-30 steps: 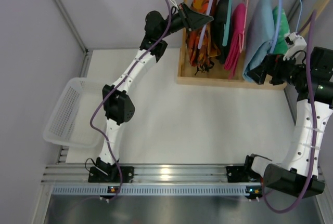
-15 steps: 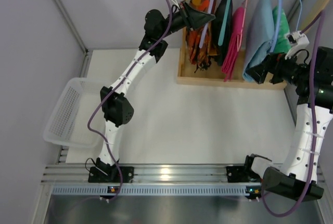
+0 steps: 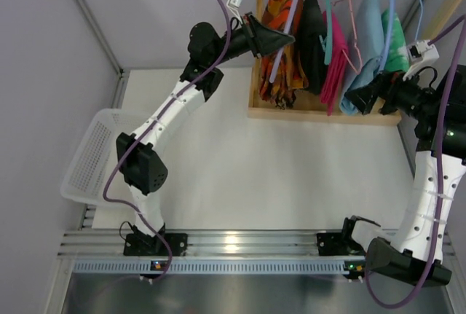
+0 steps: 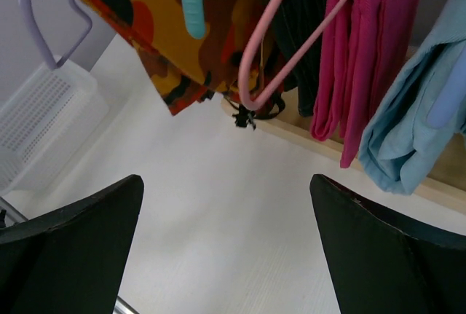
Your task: Remove the trousers from the hanger
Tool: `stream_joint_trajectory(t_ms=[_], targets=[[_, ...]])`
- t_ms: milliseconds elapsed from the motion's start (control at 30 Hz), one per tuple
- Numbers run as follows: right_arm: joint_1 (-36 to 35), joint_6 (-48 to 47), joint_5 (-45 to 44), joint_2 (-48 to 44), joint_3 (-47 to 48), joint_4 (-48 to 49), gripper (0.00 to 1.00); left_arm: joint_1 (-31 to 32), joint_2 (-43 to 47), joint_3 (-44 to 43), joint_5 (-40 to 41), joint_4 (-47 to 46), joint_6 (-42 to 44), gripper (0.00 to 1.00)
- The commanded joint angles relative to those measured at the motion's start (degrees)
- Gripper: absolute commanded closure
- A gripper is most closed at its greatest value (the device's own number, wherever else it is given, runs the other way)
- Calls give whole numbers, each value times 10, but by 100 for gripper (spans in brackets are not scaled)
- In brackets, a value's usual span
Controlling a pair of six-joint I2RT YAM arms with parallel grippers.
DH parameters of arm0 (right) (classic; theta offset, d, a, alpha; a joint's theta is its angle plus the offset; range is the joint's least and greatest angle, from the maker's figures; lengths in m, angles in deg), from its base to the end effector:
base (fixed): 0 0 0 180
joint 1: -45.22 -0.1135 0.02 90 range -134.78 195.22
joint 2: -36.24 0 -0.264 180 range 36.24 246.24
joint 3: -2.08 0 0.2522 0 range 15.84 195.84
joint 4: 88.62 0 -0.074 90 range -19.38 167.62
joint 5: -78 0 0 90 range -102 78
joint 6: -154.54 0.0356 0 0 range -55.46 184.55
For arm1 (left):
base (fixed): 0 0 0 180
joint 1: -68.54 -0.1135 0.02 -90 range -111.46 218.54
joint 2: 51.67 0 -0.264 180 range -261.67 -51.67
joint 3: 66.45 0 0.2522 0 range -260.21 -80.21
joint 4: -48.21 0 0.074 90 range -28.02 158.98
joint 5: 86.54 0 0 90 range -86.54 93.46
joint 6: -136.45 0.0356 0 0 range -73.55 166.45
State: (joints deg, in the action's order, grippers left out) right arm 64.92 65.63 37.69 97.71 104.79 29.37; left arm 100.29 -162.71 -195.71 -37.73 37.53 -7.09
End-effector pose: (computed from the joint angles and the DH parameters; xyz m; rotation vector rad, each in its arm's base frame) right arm 0.1732 -0.0332 0.4773 -0.2353 1.8294 0.6067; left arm 0.3640 -0.2528 0.4875 0.5082 1.2842 -1.6592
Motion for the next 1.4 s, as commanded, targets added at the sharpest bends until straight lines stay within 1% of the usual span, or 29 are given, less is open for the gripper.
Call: stream_joint_trajectory(t_ms=[0,33,167,200,233,267,300,367,400,500,567,600,633,700,733,800,833,900,933,1000,1133,1200,1300,1333,1367], targets=[[5,30,23,-6,18,60,0,30,139,54,-32,-165,50,100],[5,48,24,-5,22,65,1,34,152,94,-28,-165,51,100],[5,114,57,3,40,111,1,45,223,176,-18,-164,62,100],[5,135,63,2,40,150,1,51,236,194,-15,-164,69,100],[5,182,75,1,30,201,1,55,256,223,-8,-164,81,100],[5,210,76,-2,30,201,1,55,267,241,-6,-164,85,100],[4,269,75,-6,13,261,0,59,275,254,-5,-164,92,100],[4,331,74,-19,-10,335,1,62,291,293,6,-159,92,100],[4,389,70,-21,-25,399,1,63,305,303,17,-155,90,100],[-16,471,42,-11,-26,465,1,65,327,341,33,-147,104,100],[-62,490,15,0,-28,477,1,65,340,347,32,-142,121,100],[-81,493,3,3,-28,493,1,65,347,351,38,-136,144,100],[-131,489,-10,7,-28,492,1,65,355,352,48,-130,153,100],[-179,481,-42,17,-30,492,1,65,362,358,52,-128,166,100],[-231,479,-53,22,-30,493,1,66,369,360,60,-128,165,100],[-271,460,-88,35,-31,495,2,66,376,368,67,-122,164,100],[-304,456,-101,38,-33,495,3,66,380,372,70,-119,166,100],[-329,472,-134,50,-45,505,3,66,391,377,82,-112,174,100],[-350,482,-140,52,-50,512,4,66,394,381,86,-111,176,100],[-369,501,-147,65,-61,538,5,66,406,393,94,-109,181,100],[-421,514,-168,73,-74,555,4,66,425,418,110,-99,188,100],[-435,517,-180,77,-89,562,3,66,432,427,108,-99,197,100],[-457,546,-185,89,-105,601,7,67,435,431,99,-100,197,100],[-467,549,-184,94,-105,613,9,68,437,433,101,-100,198,100],[-473,551,-181,102,-105,640,13,73,439,438,104,-100,200,100]])
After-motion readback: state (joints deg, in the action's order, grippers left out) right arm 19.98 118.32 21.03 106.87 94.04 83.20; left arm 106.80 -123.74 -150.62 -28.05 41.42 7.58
